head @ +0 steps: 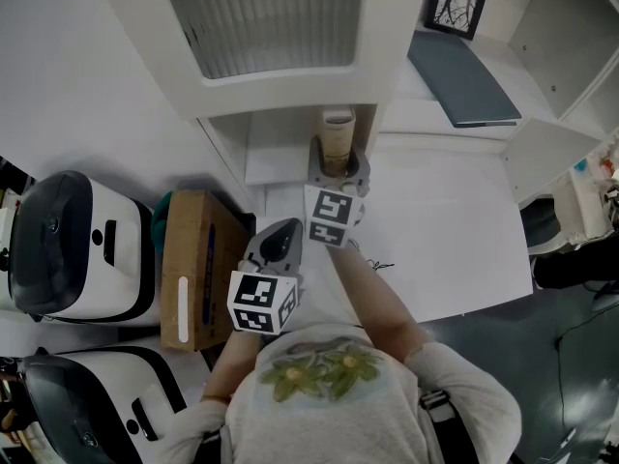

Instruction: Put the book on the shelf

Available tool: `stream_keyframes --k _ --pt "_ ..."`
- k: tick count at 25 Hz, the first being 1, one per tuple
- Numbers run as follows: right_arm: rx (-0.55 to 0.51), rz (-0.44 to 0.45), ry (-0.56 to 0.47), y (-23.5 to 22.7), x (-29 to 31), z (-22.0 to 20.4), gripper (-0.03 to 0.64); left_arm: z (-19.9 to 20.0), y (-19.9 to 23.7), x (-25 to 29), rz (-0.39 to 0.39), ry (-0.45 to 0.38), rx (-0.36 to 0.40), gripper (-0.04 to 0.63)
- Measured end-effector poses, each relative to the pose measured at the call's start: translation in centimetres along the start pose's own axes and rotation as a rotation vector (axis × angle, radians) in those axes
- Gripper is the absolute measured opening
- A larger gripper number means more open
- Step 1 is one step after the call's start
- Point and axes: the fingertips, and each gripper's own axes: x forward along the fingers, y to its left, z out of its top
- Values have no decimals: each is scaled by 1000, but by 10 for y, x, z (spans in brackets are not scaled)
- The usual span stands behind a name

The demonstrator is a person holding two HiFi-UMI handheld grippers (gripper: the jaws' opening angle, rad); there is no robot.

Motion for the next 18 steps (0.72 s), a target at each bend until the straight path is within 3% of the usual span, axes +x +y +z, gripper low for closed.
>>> stream_keyframes --k 18 --pt "1 -13 2 -1 19 -2 233 -2 3 -1 3 3 -4 28"
